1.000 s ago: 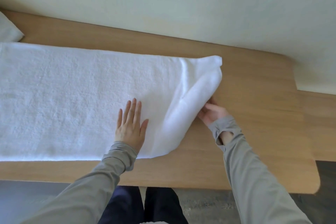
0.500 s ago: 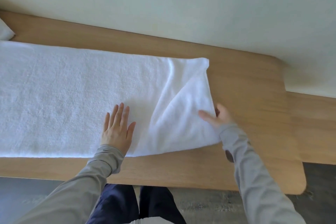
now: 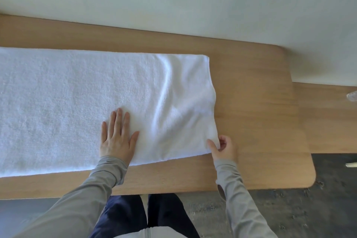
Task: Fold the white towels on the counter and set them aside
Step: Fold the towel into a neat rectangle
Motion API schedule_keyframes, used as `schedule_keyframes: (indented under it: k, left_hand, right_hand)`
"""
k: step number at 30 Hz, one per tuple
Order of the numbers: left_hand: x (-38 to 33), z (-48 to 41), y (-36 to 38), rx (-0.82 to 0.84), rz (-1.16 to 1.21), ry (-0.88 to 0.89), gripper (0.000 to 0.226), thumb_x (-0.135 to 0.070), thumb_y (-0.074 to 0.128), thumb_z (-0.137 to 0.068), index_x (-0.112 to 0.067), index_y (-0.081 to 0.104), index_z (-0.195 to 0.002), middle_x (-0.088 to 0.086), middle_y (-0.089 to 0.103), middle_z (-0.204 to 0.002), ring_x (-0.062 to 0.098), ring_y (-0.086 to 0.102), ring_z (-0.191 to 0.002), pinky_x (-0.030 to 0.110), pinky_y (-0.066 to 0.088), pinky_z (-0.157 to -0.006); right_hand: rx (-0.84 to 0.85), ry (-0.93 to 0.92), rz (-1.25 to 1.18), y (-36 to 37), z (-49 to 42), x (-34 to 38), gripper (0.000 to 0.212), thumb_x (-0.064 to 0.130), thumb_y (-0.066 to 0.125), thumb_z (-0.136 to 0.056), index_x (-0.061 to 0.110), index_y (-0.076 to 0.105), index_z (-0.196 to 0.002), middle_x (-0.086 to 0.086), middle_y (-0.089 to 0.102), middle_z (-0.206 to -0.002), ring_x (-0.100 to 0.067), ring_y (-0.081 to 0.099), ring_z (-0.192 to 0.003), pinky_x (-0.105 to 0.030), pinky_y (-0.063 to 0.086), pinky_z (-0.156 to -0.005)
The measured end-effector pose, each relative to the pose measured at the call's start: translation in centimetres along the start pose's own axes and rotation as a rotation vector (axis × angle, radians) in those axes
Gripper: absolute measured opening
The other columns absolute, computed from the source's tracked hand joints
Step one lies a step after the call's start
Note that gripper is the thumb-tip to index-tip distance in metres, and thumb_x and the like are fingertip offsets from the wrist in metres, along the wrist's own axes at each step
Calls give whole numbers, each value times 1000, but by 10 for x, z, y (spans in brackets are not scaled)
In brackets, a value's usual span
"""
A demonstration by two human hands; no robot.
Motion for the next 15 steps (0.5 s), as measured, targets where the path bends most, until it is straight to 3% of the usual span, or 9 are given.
schedule_keyframes:
  k: [8,11,13,15]
  left_hand:
    - [-1,0,3,-28,21,2,74,-58,4,-92,-13,17,-149,8,14,-157,24,10,-145,44,6,-118]
    - [-4,2,7,-19,-3,19,72,-56,9,-92,-14,15,-150,7,12,-157,23,9,-145,44,6,-118]
    - [-4,3,8,-15,-20,22,72,-56,10,-92,-14,14,-150,7,12,-158,22,8,-145,44,6,-118]
    - [-5,3,9,-14,-21,20,71,-55,11,-92,-13,14,-150,8,12,-157,23,9,-145,45,6,-118]
  right_hand:
    - [81,32,-172,-25,-2,-3,23,8,68,-81,14,48,-71,-11,65,-85,-32,63,-87,-38,50,-74]
    - [126,63,-59,-25,3,-14,14,11,65,-84,5,53,-84,-18,65,-90,-35,61,-87,-39,48,-74]
    - [142,76,-22,-17,3,-13,20,15,64,-85,4,54,-99,-13,65,-93,-26,60,-80,-35,48,-73]
    - [141,67,2,-15,1,-7,19,23,64,-86,8,56,-94,-7,64,-87,-22,59,-76,-32,46,-69]
Point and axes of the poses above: each hand's wrist, its own z-axis away from the middle knuckle, its own y-axis out of the palm, x = y × z, the point moved 6 cm from there along -z, towards the middle knuckle
